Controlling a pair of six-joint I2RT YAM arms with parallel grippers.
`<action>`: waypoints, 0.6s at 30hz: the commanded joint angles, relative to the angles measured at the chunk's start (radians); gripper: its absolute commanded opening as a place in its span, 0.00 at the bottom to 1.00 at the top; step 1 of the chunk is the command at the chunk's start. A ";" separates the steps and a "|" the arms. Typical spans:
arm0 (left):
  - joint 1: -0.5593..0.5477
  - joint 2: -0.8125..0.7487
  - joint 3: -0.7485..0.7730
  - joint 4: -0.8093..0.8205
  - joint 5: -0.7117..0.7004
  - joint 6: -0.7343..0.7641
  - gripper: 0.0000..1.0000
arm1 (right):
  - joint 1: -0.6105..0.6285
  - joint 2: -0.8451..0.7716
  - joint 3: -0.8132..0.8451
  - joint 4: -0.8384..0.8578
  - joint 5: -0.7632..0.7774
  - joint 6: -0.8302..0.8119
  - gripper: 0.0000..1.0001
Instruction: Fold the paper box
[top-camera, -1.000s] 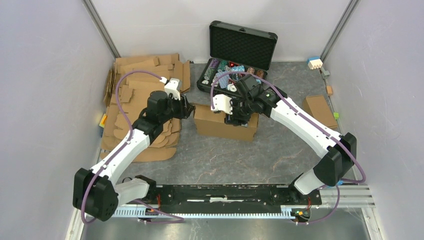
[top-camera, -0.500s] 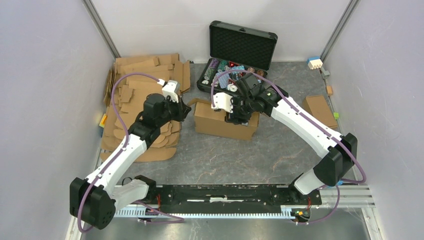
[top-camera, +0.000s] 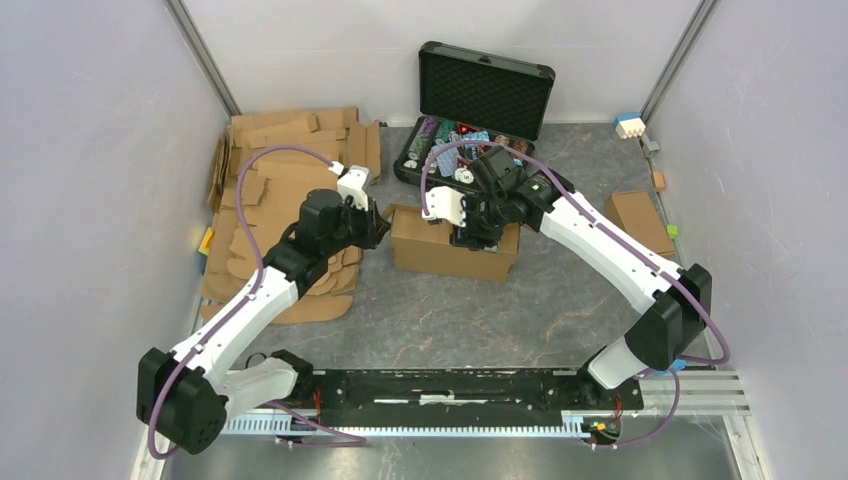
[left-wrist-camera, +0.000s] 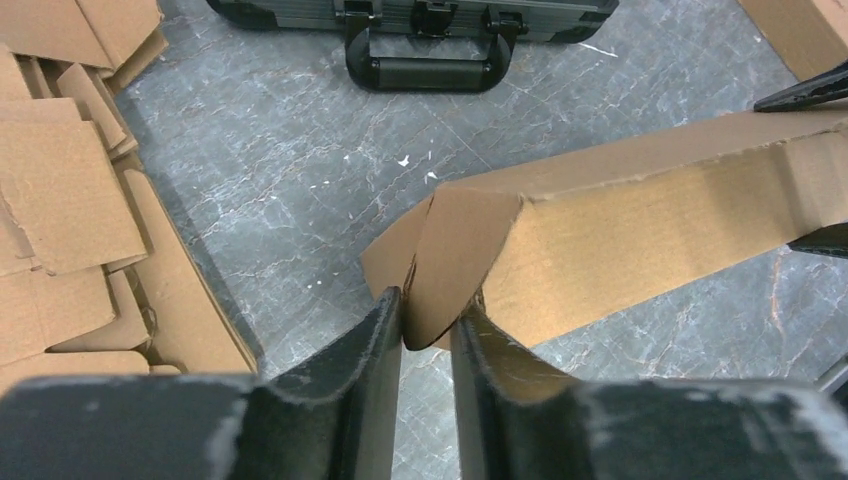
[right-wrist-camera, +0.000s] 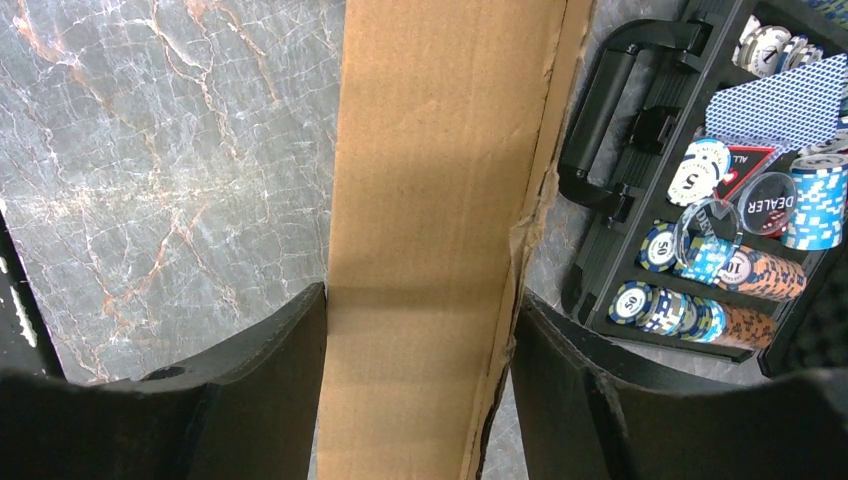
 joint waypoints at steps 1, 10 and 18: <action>-0.047 0.009 0.083 0.010 0.044 -0.001 0.37 | 0.007 0.031 0.027 0.001 -0.031 0.000 0.33; -0.075 0.008 0.109 -0.024 0.019 -0.007 0.37 | 0.007 0.038 0.034 -0.007 -0.037 0.001 0.33; -0.085 -0.008 0.115 -0.032 0.027 -0.012 0.17 | 0.007 0.025 0.022 0.013 -0.027 0.007 0.55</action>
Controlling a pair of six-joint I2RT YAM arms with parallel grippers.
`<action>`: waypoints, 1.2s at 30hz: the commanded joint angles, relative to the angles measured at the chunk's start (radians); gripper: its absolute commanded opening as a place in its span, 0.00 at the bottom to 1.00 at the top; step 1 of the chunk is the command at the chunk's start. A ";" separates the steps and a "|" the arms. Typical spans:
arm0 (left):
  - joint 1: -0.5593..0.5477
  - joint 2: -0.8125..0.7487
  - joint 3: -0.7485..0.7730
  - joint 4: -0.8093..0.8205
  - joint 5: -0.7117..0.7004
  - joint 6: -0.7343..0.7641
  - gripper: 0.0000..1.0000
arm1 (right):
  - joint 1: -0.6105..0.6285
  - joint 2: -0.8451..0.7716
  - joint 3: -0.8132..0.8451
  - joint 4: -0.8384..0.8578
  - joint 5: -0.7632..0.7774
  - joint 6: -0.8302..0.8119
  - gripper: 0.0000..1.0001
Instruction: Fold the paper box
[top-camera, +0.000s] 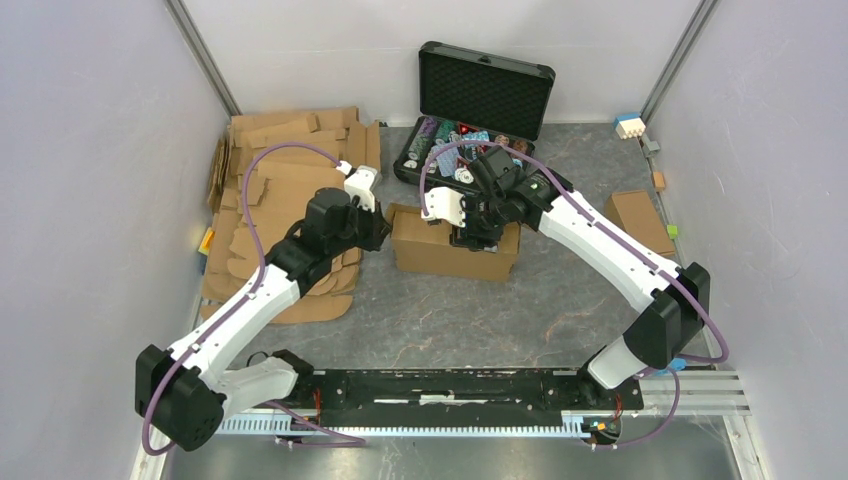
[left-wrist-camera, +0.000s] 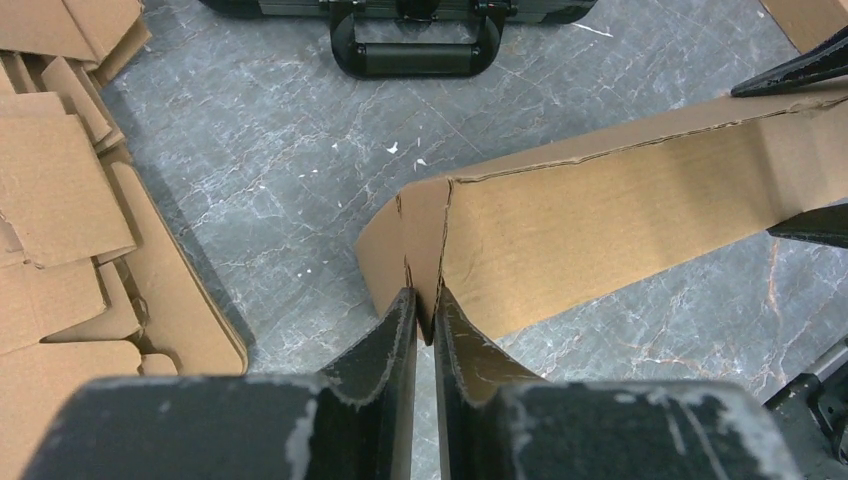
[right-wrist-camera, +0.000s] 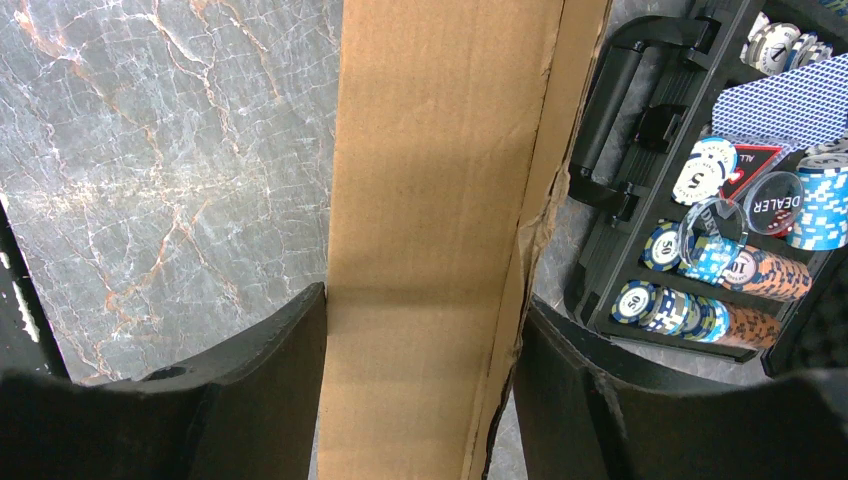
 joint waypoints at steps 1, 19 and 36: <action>-0.029 -0.019 0.061 0.048 0.086 -0.016 0.17 | 0.007 0.014 0.008 0.034 -0.032 0.012 0.58; -0.041 0.049 0.159 -0.083 0.045 -0.102 0.30 | 0.007 0.010 0.010 0.046 -0.034 0.016 0.63; -0.040 0.051 0.209 -0.185 -0.062 -0.183 0.02 | 0.008 0.015 0.008 0.042 -0.029 0.016 0.70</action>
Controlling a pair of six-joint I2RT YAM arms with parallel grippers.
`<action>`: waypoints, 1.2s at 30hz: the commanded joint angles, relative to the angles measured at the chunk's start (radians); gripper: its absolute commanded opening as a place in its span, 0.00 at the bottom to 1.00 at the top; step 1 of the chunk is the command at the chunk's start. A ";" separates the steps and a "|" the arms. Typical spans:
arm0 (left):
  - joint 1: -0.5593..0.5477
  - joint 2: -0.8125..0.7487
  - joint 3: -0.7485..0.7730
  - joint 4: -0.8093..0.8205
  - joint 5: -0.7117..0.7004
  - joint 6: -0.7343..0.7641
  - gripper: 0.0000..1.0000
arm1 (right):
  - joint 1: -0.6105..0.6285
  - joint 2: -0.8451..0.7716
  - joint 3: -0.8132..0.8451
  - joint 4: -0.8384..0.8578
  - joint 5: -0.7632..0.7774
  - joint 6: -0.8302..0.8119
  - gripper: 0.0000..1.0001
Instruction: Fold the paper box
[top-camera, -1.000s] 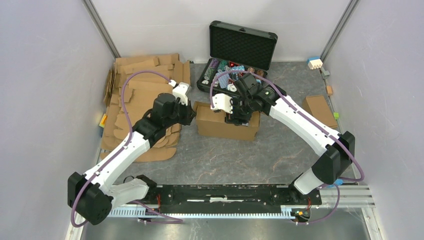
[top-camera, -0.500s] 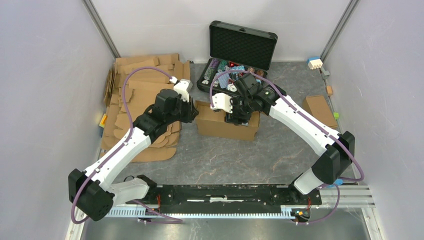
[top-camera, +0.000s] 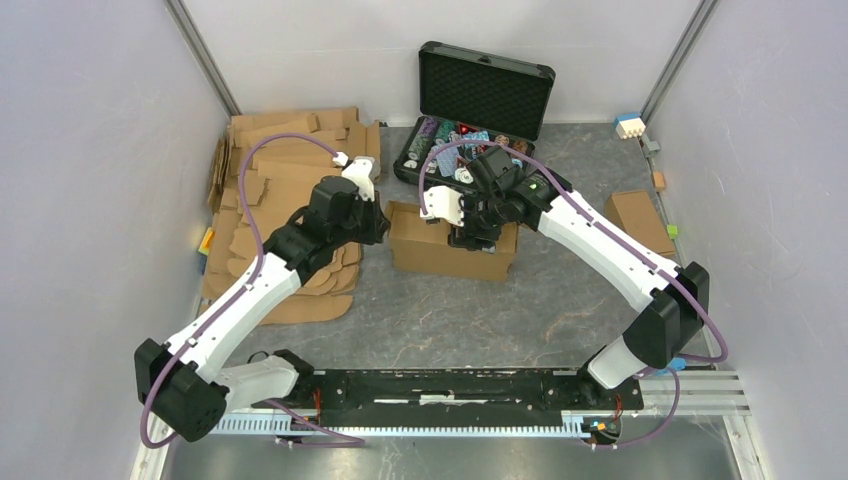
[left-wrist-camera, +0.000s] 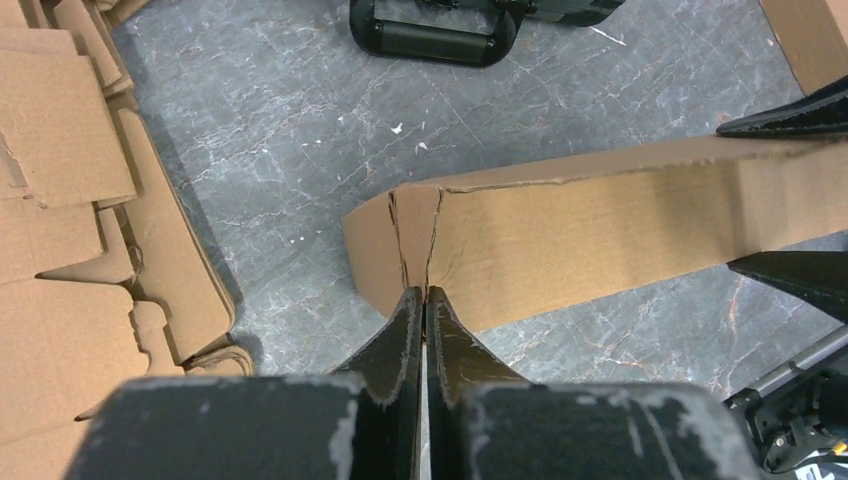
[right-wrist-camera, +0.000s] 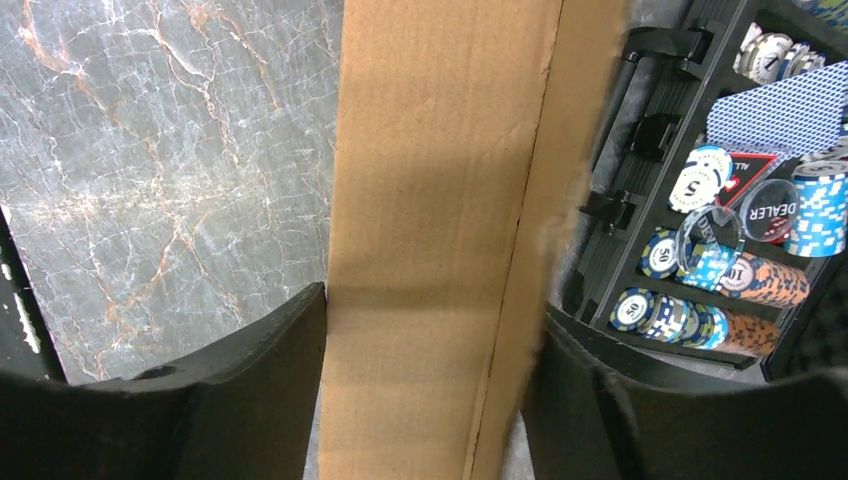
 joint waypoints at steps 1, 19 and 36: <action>-0.012 0.008 0.075 -0.015 0.024 -0.071 0.02 | 0.007 0.010 0.007 0.034 -0.019 0.012 0.74; -0.012 0.050 0.050 -0.016 0.063 -0.092 0.02 | 0.006 -0.019 -0.022 0.104 0.018 0.062 0.85; -0.012 0.033 0.069 -0.043 0.059 -0.203 0.02 | 0.026 0.002 -0.032 0.091 0.030 0.064 0.84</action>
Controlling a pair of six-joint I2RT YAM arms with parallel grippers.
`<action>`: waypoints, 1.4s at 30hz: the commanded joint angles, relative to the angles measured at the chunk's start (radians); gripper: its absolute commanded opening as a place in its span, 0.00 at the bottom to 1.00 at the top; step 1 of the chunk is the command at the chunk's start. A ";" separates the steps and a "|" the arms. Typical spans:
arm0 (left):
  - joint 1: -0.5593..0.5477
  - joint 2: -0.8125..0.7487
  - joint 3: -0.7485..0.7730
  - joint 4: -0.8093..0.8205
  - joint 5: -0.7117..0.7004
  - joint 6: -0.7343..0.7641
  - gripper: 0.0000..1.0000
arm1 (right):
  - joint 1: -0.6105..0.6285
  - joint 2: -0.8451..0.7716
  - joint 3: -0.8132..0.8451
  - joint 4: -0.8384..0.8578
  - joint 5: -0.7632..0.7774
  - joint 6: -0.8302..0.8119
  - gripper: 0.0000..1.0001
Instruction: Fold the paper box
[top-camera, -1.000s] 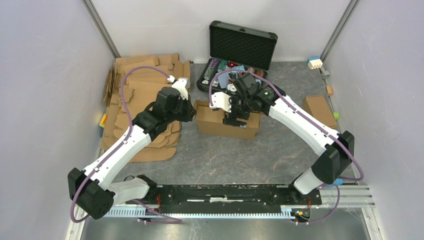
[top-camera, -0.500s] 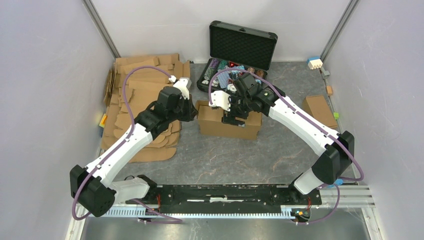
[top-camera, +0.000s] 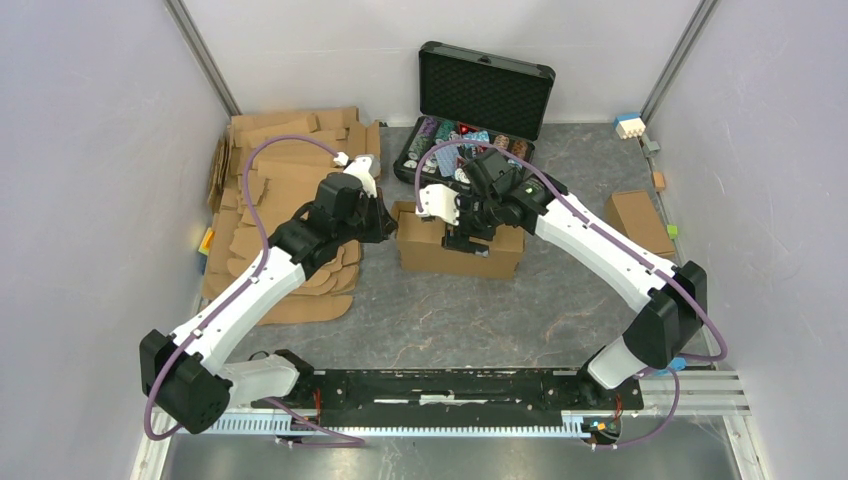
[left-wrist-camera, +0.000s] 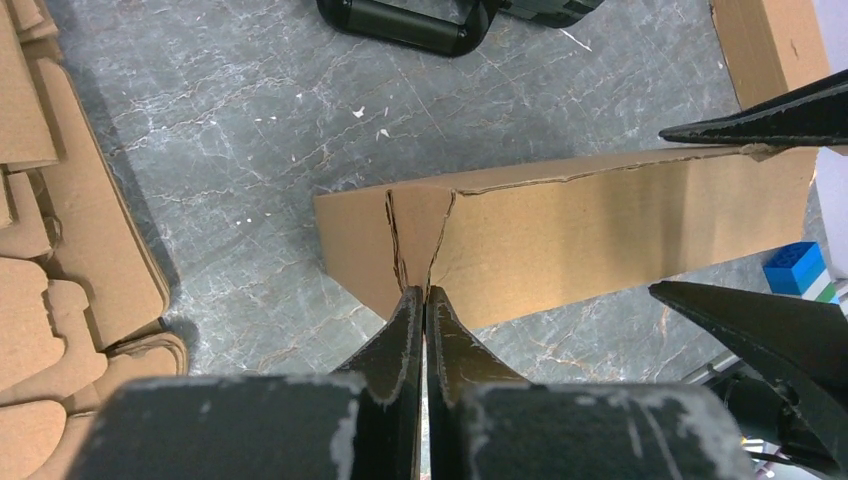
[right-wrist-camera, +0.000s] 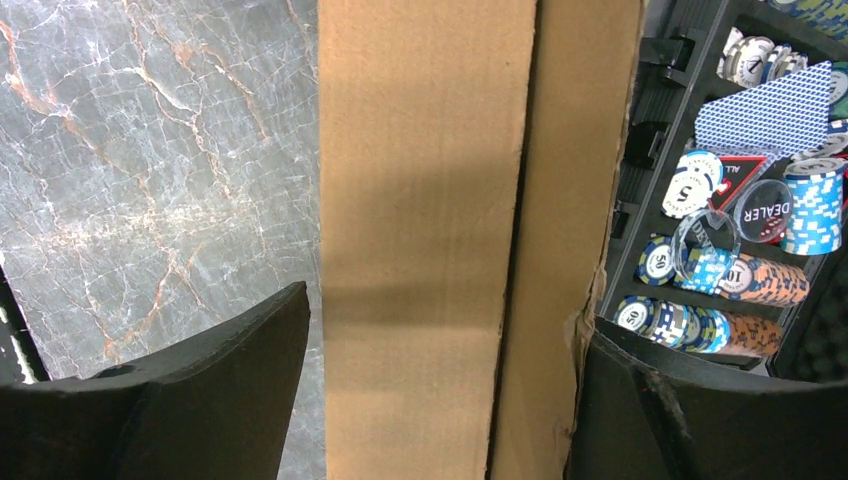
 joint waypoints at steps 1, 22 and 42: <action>-0.005 -0.013 0.033 -0.016 0.026 -0.065 0.02 | 0.012 0.004 -0.006 0.011 0.008 0.004 0.83; 0.013 -0.004 -0.090 0.039 0.046 -0.081 0.02 | 0.018 -0.019 -0.002 0.072 0.081 0.064 0.84; -0.020 0.003 -0.084 0.033 -0.019 -0.011 0.02 | 0.008 -0.280 -0.102 0.322 0.289 0.305 0.98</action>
